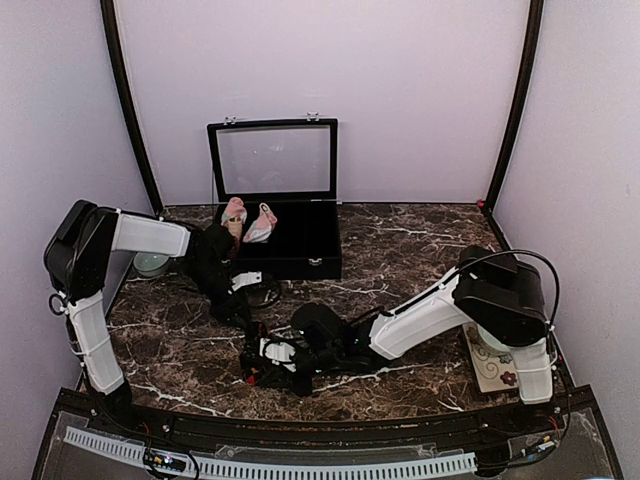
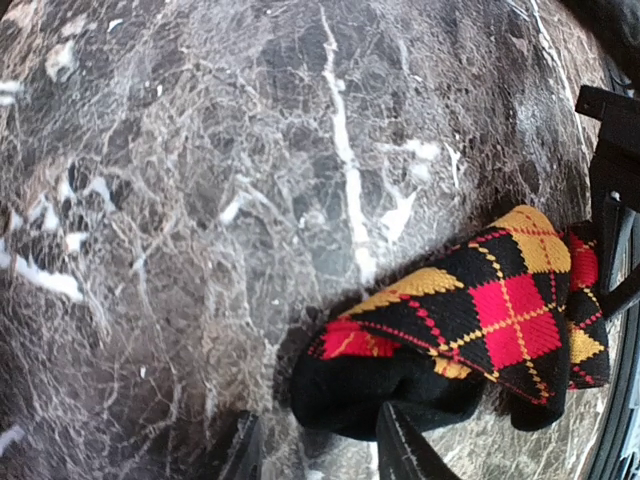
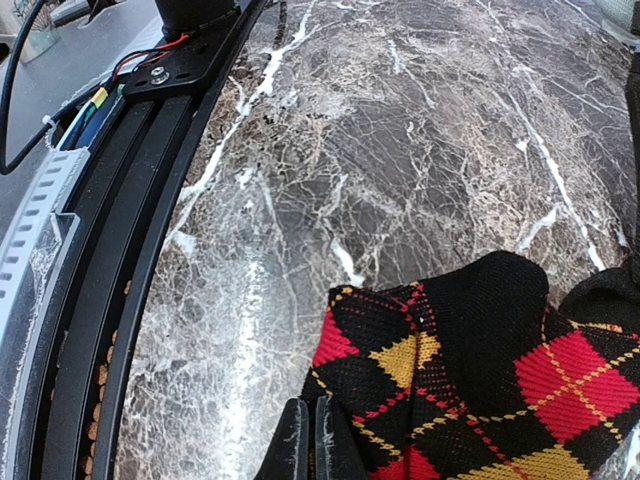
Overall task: Roll the socks
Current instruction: Pick up the sock from the center of the board.
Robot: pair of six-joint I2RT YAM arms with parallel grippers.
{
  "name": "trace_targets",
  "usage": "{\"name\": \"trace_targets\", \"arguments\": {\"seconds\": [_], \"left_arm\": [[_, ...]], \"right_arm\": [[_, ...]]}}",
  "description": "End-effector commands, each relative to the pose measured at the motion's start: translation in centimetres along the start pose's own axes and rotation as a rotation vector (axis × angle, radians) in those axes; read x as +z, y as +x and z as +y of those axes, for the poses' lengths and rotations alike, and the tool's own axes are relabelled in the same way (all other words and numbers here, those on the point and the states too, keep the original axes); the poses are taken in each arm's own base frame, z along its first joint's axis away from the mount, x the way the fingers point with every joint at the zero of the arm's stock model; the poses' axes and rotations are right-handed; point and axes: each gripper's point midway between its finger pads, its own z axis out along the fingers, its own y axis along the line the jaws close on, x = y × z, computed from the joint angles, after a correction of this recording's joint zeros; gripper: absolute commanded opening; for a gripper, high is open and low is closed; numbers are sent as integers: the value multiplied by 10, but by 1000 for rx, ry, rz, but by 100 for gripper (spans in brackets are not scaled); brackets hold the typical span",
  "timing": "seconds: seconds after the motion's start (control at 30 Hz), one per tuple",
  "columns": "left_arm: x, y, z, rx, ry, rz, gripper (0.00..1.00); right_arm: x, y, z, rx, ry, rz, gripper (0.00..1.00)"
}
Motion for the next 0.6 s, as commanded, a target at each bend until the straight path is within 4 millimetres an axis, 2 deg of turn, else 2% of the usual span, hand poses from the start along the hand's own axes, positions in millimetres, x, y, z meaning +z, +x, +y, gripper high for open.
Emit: {"name": "trace_targets", "arguments": {"seconds": [0.0,0.13,0.17,0.23,0.3,0.37,0.57], "left_arm": [[10,6,-9,35,52,37,34],[20,-3,-46,81,179,35,4],[24,-5,-58,102,212,44,0],[28,-8,-75,134,248,58,0],[26,-16,-82,160,247,48,0],[17,-32,-80,186,213,14,0],[-27,-88,-66,309,33,-129,0]], "right_arm": [[-8,163,33,234,-60,495,0],[-8,164,33,236,-59,497,0],[-8,164,33,236,-58,497,0],[-8,165,33,238,-55,498,0],[-8,166,33,241,-56,499,0],[-8,166,33,244,-56,499,0],[-8,167,34,245,-58,503,0]]}}
